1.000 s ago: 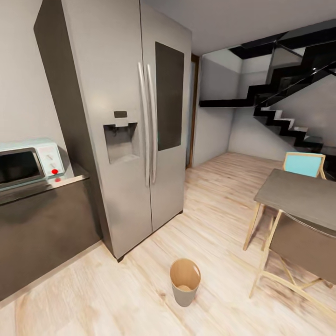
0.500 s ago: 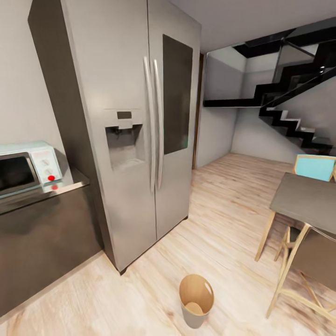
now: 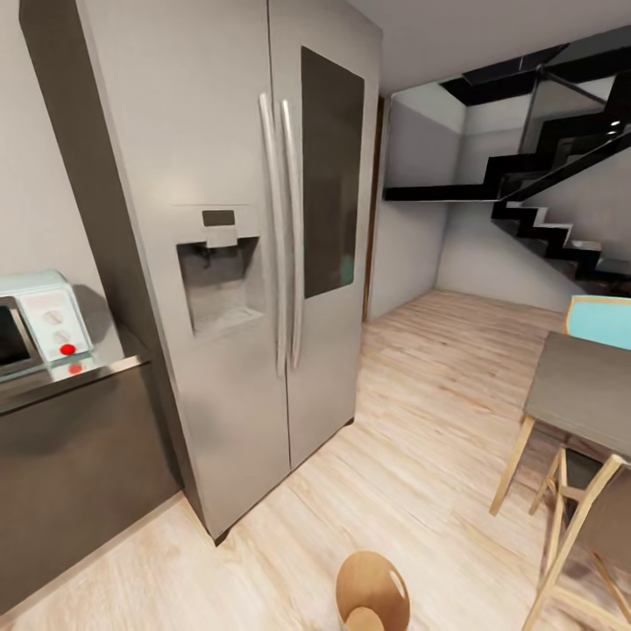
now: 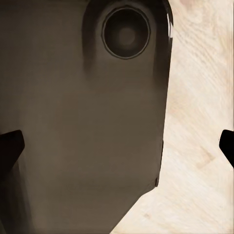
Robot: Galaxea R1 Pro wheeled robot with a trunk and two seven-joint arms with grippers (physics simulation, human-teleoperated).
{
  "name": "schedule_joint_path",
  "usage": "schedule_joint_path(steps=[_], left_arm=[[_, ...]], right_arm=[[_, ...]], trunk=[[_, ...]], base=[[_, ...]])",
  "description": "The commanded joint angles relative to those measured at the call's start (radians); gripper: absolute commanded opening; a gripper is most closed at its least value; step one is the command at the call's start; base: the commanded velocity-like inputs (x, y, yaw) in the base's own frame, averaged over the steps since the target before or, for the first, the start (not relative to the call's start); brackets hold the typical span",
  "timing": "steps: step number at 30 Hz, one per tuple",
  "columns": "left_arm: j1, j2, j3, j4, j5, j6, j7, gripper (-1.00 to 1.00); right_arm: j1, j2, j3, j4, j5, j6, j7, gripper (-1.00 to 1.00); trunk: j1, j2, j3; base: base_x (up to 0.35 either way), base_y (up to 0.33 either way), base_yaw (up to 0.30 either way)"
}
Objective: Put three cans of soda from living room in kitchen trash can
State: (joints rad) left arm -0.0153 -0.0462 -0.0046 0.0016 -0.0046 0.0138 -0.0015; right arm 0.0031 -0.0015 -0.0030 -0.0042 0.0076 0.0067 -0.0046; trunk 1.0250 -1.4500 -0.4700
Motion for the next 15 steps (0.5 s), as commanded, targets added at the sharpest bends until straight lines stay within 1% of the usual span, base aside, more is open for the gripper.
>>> schedule_joint_path(steps=[1,6,13,15], left_arm=[[0.0,0.0,0.0,0.0,0.0,0.0,0.0,1.0],[0.0,-0.007,0.0,0.0,0.0,-0.001,0.0,1.0],[0.0,-0.01,0.0,0.0,0.0,-0.002,0.0,1.0],[0.0,-0.01,-0.001,0.0,0.0,-0.001,0.0,1.0]], right_arm=[[0.0,0.0,0.0,0.0,0.0,0.0,0.0,1.0],[0.0,0.0,-0.001,0.0,0.0,0.0,0.0,1.0],[0.0,-0.001,-0.003,0.001,0.0,-0.001,0.0,1.0],[0.0,-0.001,-0.002,0.0,0.0,-0.001,0.0,1.0]], trunk=[[0.0,0.0,0.0],[0.0,0.0,0.0],[0.0,0.0,0.0],[0.0,0.0,0.0]], base=[[0.272,-0.147,0.0],[0.223,-0.085,0.0],[0.061,-0.017,0.0],[0.078,0.048,0.0]])
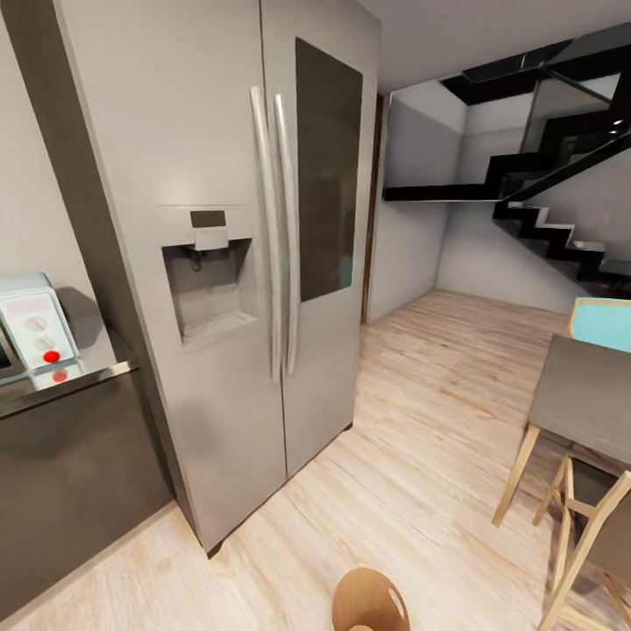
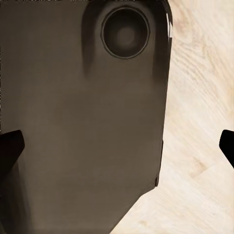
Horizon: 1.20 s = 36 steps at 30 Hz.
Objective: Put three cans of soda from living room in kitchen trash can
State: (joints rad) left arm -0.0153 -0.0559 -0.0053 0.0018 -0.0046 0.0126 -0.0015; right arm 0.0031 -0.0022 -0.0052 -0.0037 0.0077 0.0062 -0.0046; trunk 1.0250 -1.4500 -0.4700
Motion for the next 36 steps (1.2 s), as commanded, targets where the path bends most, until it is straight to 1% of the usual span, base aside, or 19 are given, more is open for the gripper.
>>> schedule_joint_path(steps=[1,7,14,20,26,36], left_arm=[[0.0,0.0,0.0,0.0,0.0,0.0,0.0,1.0],[0.0,0.001,-0.001,0.0,0.0,0.001,0.0,1.0],[0.0,-0.002,-0.001,0.0,0.0,0.001,0.0,1.0],[0.0,-0.002,-0.001,0.0,-0.001,0.001,0.0,1.0],[0.0,-0.003,-0.001,0.0,-0.006,0.001,0.002,1.0],[0.0,-0.003,-0.001,0.0,-0.007,0.0,0.001,1.0]], right_arm=[[0.0,0.0,0.0,0.0,0.0,0.0,0.0,1.0],[0.0,0.001,0.0,-0.001,0.0,0.001,0.0,1.0],[0.0,0.001,-0.001,0.0,0.0,0.001,0.0,1.0],[0.0,0.001,-0.001,-0.001,0.0,0.001,0.0,1.0],[0.0,0.001,-0.001,0.0,0.0,0.0,0.0,1.0],[0.0,0.003,-0.001,0.0,-0.003,0.0,0.0,1.0]], trunk=[[0.0,0.0,0.0],[0.0,0.0,0.0],[0.0,0.0,0.0],[0.0,0.0,0.0],[0.0,0.0,0.0],[0.0,0.0,0.0]], base=[[0.117,0.109,0.0],[0.131,0.162,0.0],[0.063,0.061,0.0],[0.193,0.097,0.0],[0.142,-0.138,0.0],[0.027,-0.097,0.0]])
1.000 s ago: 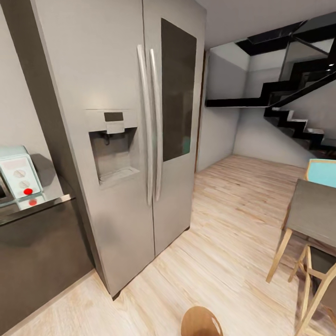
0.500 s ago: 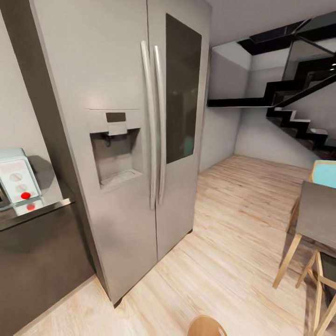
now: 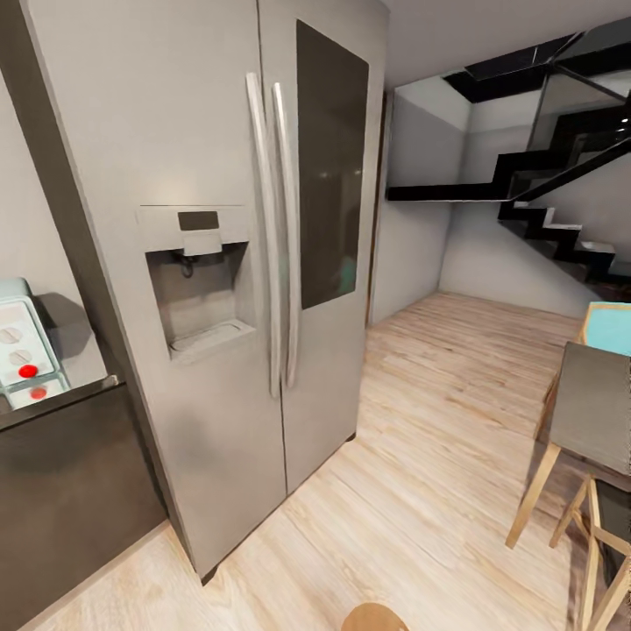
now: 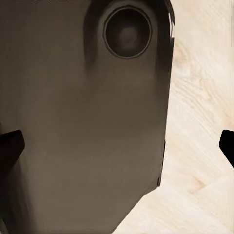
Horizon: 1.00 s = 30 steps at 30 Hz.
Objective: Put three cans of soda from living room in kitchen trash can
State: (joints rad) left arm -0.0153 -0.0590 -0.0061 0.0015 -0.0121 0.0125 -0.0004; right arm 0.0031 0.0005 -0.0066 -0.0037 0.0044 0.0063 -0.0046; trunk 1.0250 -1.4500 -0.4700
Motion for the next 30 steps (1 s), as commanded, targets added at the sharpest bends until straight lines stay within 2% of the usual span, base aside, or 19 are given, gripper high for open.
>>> schedule_joint_path(steps=[1,7,30], left_arm=[[0.0,0.0,0.0,0.0,0.0,0.0,0.001,1.0],[0.0,0.0,0.0,0.0,0.0,0.0,-0.001,1.0],[0.0,-0.005,0.0,0.0,0.0,0.0,0.0,1.0]], right_arm=[[0.0,0.0,0.0,0.0,-0.001,0.0,0.0,1.0],[0.0,0.001,-0.002,-0.006,-0.004,0.0,0.0,1.0],[0.0,0.001,0.004,-0.008,0.004,0.0,0.008,1.0]], trunk=[[0.0,0.0,0.0],[0.0,0.0,0.0],[0.0,0.0,0.0]], base=[[0.005,-0.164,0.0],[0.028,-0.064,0.0],[0.115,0.07,0.0]])
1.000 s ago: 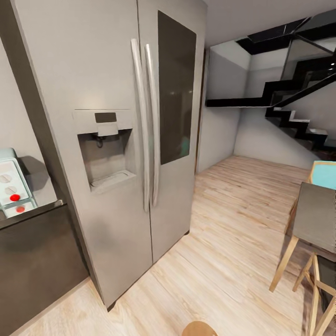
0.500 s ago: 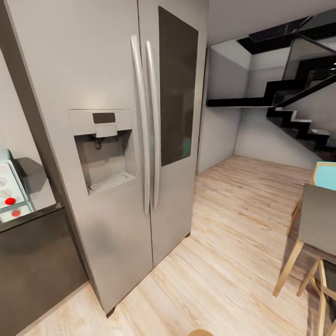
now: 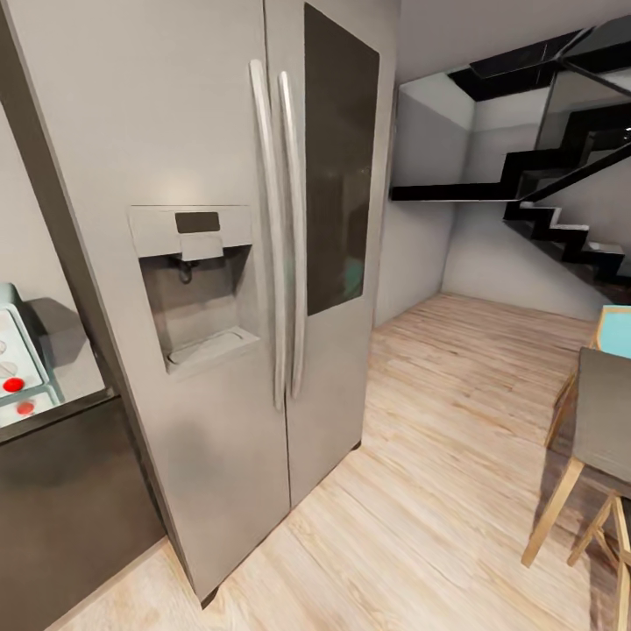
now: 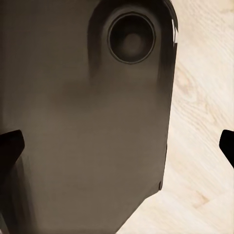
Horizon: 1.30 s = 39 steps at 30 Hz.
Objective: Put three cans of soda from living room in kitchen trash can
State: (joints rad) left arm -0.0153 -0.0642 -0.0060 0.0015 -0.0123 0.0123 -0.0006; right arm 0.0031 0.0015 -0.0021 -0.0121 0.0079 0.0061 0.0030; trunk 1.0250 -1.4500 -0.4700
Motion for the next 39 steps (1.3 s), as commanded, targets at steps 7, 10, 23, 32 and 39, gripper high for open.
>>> schedule_joint_path(steps=[7,10,23,32,39], left_arm=[[0.0,0.0,0.0,0.0,0.0,0.0,0.001,1.0],[0.0,0.0,0.0,0.0,0.0,0.0,0.0,1.0],[0.0,-0.008,0.0,0.0,0.0,-0.001,0.002,1.0],[0.0,-0.008,0.0,0.0,0.0,0.0,0.002,1.0],[0.0,-0.008,0.0,0.0,0.0,0.0,0.002,1.0]], right_arm=[[0.0,0.0,0.003,0.0,0.002,0.0,0.0,1.0],[0.0,0.0,0.004,0.001,0.003,0.0,0.0,1.0],[0.0,0.0,0.006,0.004,0.006,0.0,0.0,1.0],[0.0,0.0,0.007,0.006,0.006,0.0,0.0,1.0],[0.0,0.0,0.007,0.008,0.005,0.0,0.0,1.0]], trunk=[[0.0,0.0,0.0],[0.0,0.0,0.0],[0.0,0.0,0.0],[0.0,0.0,0.0],[0.0,0.0,0.0]], base=[[0.067,0.005,0.0],[0.14,0.001,0.0],[0.108,0.02,0.0],[0.026,0.009,0.0],[0.002,0.001,0.0]])
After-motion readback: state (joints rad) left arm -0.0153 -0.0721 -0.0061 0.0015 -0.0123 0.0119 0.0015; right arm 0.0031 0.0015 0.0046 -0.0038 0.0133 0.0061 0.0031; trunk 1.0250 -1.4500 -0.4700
